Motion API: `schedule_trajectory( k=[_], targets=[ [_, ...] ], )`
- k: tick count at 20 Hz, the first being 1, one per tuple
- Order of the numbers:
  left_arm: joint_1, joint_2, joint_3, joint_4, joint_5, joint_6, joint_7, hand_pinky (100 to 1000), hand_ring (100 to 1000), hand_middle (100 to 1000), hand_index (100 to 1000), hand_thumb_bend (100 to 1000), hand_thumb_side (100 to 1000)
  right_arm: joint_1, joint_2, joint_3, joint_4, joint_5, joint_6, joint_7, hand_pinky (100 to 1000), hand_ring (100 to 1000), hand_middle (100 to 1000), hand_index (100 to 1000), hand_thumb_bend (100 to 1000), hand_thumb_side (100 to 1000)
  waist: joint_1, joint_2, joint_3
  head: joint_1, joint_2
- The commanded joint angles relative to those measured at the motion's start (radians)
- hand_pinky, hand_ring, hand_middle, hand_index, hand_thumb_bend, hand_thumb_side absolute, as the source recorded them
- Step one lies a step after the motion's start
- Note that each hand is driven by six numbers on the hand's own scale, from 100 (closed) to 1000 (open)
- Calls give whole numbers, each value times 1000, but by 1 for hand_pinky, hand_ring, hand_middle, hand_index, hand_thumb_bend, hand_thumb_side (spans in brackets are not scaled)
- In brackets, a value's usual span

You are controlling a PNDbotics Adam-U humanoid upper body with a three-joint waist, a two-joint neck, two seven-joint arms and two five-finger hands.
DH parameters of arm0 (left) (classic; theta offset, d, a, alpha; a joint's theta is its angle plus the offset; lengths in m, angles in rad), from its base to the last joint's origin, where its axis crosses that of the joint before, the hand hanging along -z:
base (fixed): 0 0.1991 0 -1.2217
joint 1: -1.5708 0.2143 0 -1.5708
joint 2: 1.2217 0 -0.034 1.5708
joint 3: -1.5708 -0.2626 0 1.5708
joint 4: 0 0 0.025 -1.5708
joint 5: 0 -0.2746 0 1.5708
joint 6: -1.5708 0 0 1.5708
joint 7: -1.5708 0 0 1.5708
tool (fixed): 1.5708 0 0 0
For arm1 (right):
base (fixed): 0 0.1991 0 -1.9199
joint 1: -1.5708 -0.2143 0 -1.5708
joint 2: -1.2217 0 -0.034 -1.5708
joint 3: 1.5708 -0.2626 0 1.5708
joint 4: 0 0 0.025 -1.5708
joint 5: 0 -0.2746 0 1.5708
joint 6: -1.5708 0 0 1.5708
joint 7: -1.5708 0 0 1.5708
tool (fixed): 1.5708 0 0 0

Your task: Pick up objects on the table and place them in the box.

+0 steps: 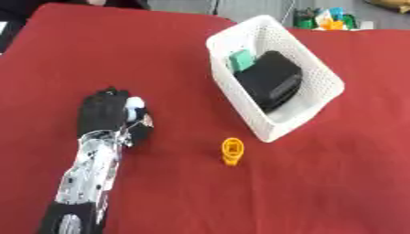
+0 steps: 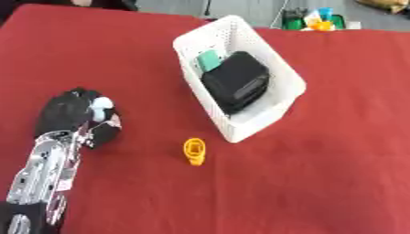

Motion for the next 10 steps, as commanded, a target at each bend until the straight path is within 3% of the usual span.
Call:
schedule_trajectory(
  k=[1, 10],
  targets=[
    [6, 1, -1, 4, -13, 8, -13, 937, 905, 812, 884, 100, 507, -2, -7, -2, -23, -5, -2, 2, 771, 756, 612, 722, 185, 1000, 1, -19, -1, 0, -12],
    [2, 7, -10, -27, -5, 3, 1, 923, 877, 794, 868, 100, 466, -2, -7, -1, -23, -6, 2, 5, 771, 757, 613, 723, 185, 1000, 3, -22, -1, -1, -14]
  ],
)
